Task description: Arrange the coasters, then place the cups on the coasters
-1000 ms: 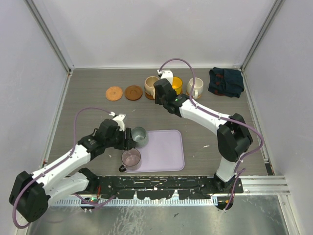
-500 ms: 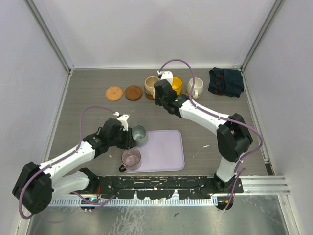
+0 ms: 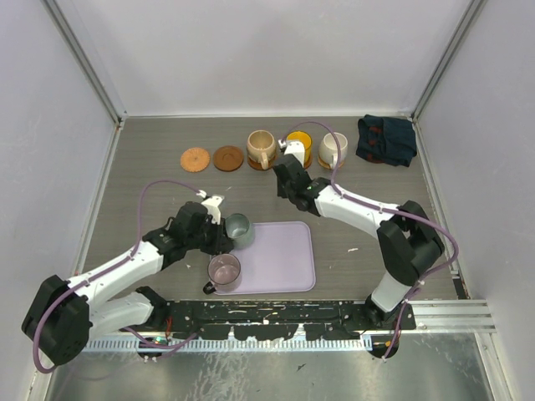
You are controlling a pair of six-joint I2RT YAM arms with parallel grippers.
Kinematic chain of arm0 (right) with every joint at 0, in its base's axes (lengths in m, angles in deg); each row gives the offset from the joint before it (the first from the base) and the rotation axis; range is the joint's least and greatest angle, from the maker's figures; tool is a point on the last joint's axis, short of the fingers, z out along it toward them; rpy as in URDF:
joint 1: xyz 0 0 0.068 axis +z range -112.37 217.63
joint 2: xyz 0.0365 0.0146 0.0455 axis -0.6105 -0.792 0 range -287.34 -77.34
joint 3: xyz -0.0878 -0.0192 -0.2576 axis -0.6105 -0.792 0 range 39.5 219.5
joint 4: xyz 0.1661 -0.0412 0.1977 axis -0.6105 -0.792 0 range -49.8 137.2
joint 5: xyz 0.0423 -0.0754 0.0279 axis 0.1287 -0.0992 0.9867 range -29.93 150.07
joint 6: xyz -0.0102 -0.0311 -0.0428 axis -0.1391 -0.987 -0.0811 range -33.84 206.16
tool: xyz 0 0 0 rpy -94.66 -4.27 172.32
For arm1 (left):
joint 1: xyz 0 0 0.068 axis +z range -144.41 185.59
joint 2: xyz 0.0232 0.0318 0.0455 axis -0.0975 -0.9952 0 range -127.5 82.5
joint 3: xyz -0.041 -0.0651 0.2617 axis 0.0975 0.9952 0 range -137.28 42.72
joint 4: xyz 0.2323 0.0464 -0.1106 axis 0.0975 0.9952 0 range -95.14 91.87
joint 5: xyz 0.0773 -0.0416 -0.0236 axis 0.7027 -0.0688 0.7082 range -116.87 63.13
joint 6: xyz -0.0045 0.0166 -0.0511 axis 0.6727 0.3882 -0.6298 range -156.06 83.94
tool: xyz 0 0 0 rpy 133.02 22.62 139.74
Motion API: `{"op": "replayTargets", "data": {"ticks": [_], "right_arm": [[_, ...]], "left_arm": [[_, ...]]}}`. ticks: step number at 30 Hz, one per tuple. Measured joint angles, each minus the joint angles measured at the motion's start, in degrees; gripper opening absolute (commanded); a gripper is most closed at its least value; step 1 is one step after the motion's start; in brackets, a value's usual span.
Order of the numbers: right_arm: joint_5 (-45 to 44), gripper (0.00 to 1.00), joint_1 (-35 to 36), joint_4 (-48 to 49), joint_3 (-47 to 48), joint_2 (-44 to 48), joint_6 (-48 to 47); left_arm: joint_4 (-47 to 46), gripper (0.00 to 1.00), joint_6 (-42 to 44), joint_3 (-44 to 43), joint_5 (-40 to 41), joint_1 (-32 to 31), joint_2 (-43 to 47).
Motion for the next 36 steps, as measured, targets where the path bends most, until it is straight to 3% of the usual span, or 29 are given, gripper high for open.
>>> {"op": "replayTargets", "data": {"ticks": [8,22,36], "right_arm": [[0.9,0.18,0.0,2.3,-7.0,3.0,1.1],[4.8,0.09,0.0,5.8,-8.5,-0.6,1.4],[5.6,0.05,0.0,5.8,-9.7,-3.2,1.6]], "left_arm": [[0.5,0.00,2.0,-0.3,2.2,0.0,1.6],[-1.2,0.00,5.0,-3.9,9.1,0.0,1.4],[-4.3,0.00,9.0,-11.6,17.7,0.2,-6.5]]}}
